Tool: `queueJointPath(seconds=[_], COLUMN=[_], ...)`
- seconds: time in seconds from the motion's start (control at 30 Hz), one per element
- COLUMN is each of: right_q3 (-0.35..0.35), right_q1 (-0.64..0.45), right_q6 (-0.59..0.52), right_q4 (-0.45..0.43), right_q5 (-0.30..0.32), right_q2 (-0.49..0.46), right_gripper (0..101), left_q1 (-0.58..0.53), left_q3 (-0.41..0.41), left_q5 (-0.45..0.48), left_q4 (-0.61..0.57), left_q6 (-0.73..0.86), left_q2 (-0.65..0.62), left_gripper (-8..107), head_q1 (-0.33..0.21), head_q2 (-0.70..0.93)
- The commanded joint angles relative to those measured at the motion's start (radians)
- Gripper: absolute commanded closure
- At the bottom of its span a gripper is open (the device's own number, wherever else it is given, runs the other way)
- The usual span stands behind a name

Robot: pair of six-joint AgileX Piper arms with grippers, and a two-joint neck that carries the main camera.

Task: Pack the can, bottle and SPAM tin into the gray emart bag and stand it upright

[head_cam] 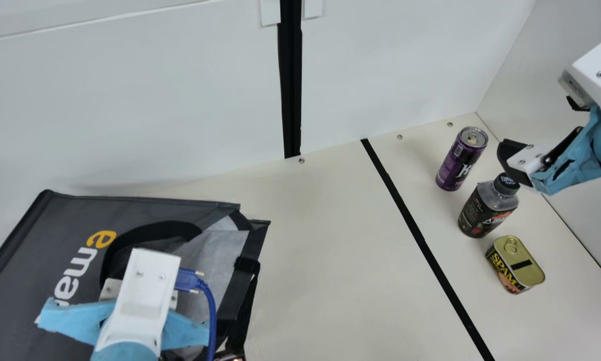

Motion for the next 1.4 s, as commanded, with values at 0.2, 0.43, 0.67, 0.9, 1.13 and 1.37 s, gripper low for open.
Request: queueJointPath(seconds=[0.2, 0.43, 0.67, 0.9, 1.13, 1.37], right_q3=[0.0, 0.0, 0.0, 0.0, 0.0, 0.0], right_q1=[0.0, 0.0, 0.0, 0.0, 0.0, 0.0], right_q6=[0.0, 0.0, 0.0, 0.0, 0.0, 0.0], right_q4=[0.0, 0.0, 0.0, 0.0, 0.0, 0.0], right_q5=[0.0, 0.0, 0.0, 0.0, 0.0, 0.0], right_q2=[0.0, 0.0, 0.0, 0.0, 0.0, 0.0], right_gripper=[6, 6, 6, 6, 6, 6], left_q1=[0.104, 0.191, 0.277, 0.351, 0.424, 0.499], left_q3=[0.008, 0.014, 0.019, 0.012, -0.001, -0.012], left_q5=[-0.115, -0.195, -0.256, -0.282, -0.278, -0.257], left_q4=[-0.191, -0.385, -0.578, -0.768, -0.967, -1.139], left_q6=[0.079, 0.177, 0.295, 0.424, 0.559, 0.684], left_q2=[-0.002, -0.003, -0.002, 0.001, 0.007, 0.017], left_gripper=[107, 107, 107, 107, 107, 107], head_q1=[-0.023, -0.023, -0.023, -0.023, -0.023, -0.023], head_q2=[-0.002, -0.002, -0.002, -0.002, -0.002, -0.002])
